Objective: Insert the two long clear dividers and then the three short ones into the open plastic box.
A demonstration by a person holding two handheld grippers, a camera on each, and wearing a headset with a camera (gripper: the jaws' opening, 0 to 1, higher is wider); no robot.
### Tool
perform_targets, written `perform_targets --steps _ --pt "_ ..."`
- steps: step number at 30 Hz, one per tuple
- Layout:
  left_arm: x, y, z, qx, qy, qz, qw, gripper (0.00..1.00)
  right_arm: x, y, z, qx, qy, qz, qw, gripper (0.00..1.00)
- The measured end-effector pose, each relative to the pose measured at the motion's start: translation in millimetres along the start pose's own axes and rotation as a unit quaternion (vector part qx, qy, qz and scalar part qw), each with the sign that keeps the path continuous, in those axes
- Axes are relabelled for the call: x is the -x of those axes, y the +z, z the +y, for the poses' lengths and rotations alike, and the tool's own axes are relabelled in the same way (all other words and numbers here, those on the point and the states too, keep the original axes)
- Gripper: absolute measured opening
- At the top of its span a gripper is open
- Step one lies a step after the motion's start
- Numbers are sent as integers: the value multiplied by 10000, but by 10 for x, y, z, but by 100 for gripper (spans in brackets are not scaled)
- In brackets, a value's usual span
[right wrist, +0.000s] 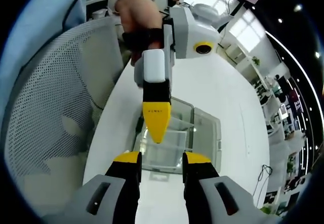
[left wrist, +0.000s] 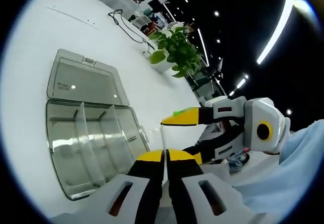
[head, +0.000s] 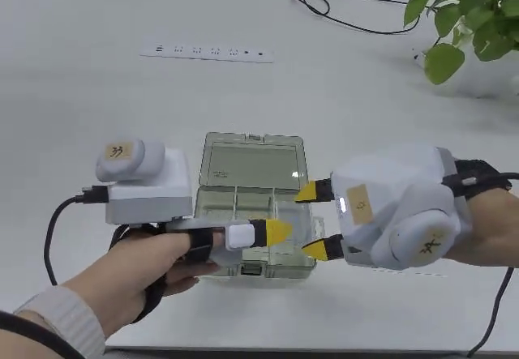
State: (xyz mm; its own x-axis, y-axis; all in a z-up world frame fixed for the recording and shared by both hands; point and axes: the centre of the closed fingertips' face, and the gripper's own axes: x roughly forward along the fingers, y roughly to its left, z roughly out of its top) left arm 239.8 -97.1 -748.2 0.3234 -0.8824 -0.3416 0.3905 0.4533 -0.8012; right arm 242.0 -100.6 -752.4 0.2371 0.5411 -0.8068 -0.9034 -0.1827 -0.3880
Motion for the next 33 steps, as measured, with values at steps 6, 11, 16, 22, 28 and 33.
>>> perform_targets --steps 6,11,16,22,28,33 --pt "14 -18 -3 202 -135 -38 9997 0 5 15 17 31 37 -32 10000 33" --pt "27 -78 -14 -36 -138 52 9999 0 3 15 58 -151 280 -87 9995 35" --pt "77 -112 -32 -406 -225 111 9989 0 46 34 58 -556 454 -265 9971 35" --pt "174 -157 -121 -1113 -586 129 9920 0 141 144 85 -1555 1002 -722 9801 33" --pt "259 -252 -141 -1950 -682 279 9780 0 230 277 100 -2034 1501 -1003 9623 27" --pt "281 -365 -91 -2738 -616 656 9576 0 225 296 176 -2011 1978 -879 9553 23"
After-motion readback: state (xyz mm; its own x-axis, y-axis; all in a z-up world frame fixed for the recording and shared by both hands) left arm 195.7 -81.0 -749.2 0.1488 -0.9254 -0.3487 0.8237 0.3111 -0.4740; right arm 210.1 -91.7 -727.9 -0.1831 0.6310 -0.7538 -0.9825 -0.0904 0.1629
